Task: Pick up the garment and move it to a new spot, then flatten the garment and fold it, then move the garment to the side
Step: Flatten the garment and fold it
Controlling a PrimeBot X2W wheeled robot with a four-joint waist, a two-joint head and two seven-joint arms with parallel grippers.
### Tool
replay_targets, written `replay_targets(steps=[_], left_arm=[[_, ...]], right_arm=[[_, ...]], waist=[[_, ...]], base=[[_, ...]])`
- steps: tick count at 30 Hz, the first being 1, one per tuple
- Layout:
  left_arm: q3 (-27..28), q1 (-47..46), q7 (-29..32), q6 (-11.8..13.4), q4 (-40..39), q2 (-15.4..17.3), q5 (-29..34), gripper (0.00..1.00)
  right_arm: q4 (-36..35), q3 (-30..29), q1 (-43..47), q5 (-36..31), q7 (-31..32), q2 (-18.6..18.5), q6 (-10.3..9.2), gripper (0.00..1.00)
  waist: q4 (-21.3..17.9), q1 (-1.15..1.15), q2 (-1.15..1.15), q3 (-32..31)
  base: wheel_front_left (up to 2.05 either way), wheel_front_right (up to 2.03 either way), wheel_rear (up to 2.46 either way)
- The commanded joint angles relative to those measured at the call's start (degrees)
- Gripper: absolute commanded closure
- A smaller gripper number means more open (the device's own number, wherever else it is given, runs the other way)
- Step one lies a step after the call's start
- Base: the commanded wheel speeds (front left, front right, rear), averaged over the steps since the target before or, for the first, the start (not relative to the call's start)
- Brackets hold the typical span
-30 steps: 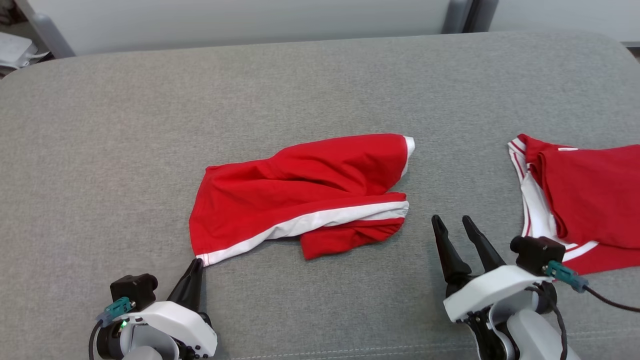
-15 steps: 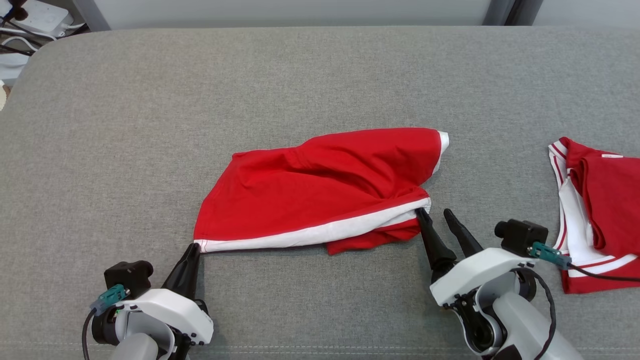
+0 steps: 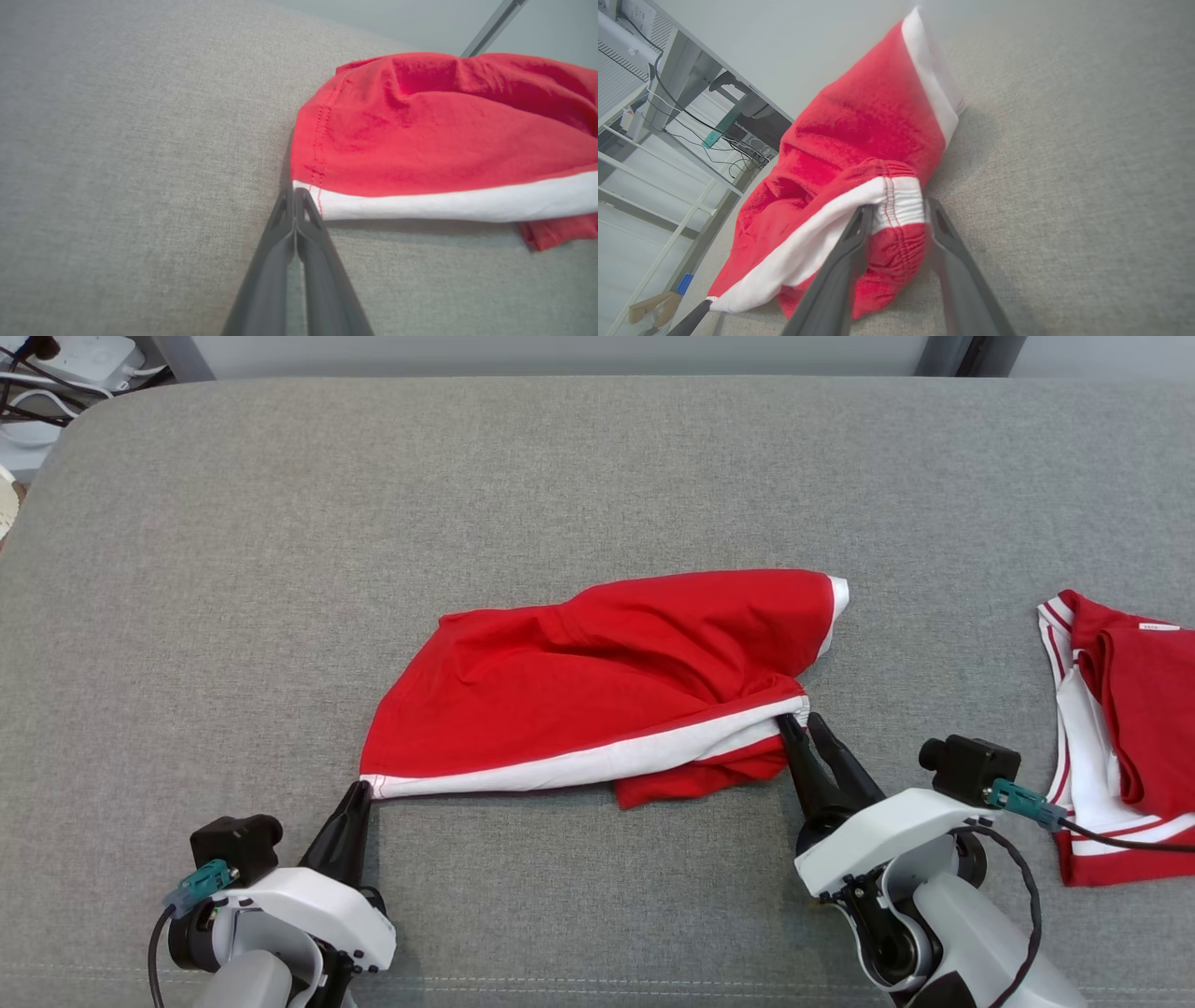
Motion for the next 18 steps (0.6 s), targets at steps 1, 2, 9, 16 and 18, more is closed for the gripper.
replay_targets(steps=[1, 2, 9, 16, 18], left_arm=[[2.12, -1.98, -0.35, -0.41, -0.94, 1.85, -0.29, 1.0], [2.15, -2.01, -0.35, -0.41, -0.9, 1.88, -0.26, 1.0], [2.07, -2.18, -0.35, -0.41, -0.9, 2.03, -0.48, 1.0], [2.47, -2.2, -0.35, -0.41, -0.37, 2.4, -0.66, 1.0], [3.01, -2.29, -0.35, -0.41, 0.04, 2.51, -0.27, 1.0]], right_arm=[[-1.53, 1.35, -1.23, 0.42, -0.67, 0.52, 0.0, 0.47], [-1.53, 1.47, -1.36, 0.47, -0.67, 0.52, 0.0, 0.54], [-1.3, 1.99, -2.16, 0.72, -0.67, 0.52, 0.0, 1.0], [-1.06, 0.36, -1.86, 1.21, -0.67, 0.52, 0.0, 0.0], [-0.73, -0.1, -1.68, 1.07, -0.67, 0.52, 0.0, 0.0]], waist=[[0.05, 0.0, 0.0, 0.08], [0.08, 0.0, 0.0, 0.1], [0.25, 0.0, 0.0, 0.17], [0.38, 0.0, 0.0, -0.03], [0.5, 0.0, 0.0, -0.01]], base=[[0.0, 0.0, 0.0], [0.0, 0.0, 0.0], [0.0, 0.0, 0.0], [0.0, 0.0, 0.0], [0.0, 0.0, 0.0]])
